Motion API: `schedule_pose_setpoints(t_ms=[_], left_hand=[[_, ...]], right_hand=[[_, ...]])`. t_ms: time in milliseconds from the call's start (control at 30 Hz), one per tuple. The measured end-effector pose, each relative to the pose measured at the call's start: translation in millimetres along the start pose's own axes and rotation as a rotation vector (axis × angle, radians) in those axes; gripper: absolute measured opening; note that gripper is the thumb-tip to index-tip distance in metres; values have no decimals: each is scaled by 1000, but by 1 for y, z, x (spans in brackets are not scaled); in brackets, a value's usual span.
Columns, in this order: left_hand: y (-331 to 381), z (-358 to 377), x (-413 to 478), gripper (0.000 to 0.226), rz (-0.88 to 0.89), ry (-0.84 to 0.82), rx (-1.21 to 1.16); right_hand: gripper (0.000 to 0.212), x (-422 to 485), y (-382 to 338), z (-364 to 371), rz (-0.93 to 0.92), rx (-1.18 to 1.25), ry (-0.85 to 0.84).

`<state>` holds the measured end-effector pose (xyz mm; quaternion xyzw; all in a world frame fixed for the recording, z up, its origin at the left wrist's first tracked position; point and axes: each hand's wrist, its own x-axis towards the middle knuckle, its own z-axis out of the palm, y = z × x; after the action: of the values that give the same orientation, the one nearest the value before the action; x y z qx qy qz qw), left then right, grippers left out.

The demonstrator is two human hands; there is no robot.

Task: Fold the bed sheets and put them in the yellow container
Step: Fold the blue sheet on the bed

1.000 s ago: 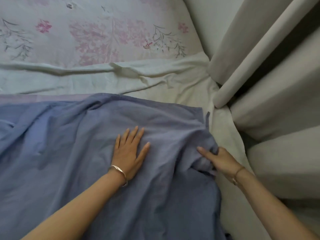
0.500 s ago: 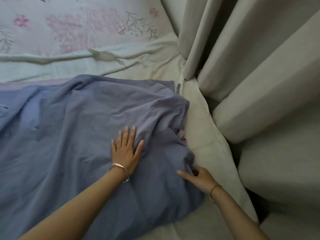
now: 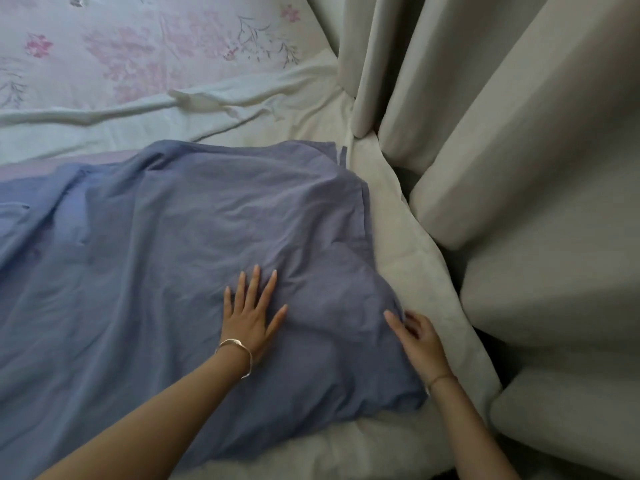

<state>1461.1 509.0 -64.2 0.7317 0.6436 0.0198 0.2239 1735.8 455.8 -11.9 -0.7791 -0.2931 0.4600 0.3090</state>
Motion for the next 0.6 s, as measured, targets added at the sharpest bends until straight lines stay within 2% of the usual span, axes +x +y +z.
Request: schedule_pose_setpoints(t_ms=[67, 133, 200, 267, 333, 400, 467, 500, 600], left_hand=[[1, 3, -5, 75, 0, -6, -2], [6, 4, -6, 68, 10, 9, -1], [11, -1, -4, 70, 1, 46, -4], [13, -7, -1, 77, -28, 43, -20], [13, -13, 2, 79, -59, -50, -13], [11, -12, 4, 88, -25, -134, 60], [10, -7, 8, 99, -33, -148, 74], [10, -8, 10, 98, -40, -147, 73], [10, -10, 11, 88, -27, -151, 76]], right_hand=[[28, 11, -15, 21, -44, -48, -7], [32, 11, -27, 40, -159, -176, 67], [39, 1, -36, 38, -365, -344, 191], [36, -5, -34, 14, -474, -354, 288], [36, -10, -21, -14, -375, -275, 302], [39, -9, 0, -31, -159, -229, 193], [27, -4, 11, -34, -40, -166, 73], [22, 0, 11, -32, 9, -117, 20], [37, 3, 4, -25, 172, 46, -145]])
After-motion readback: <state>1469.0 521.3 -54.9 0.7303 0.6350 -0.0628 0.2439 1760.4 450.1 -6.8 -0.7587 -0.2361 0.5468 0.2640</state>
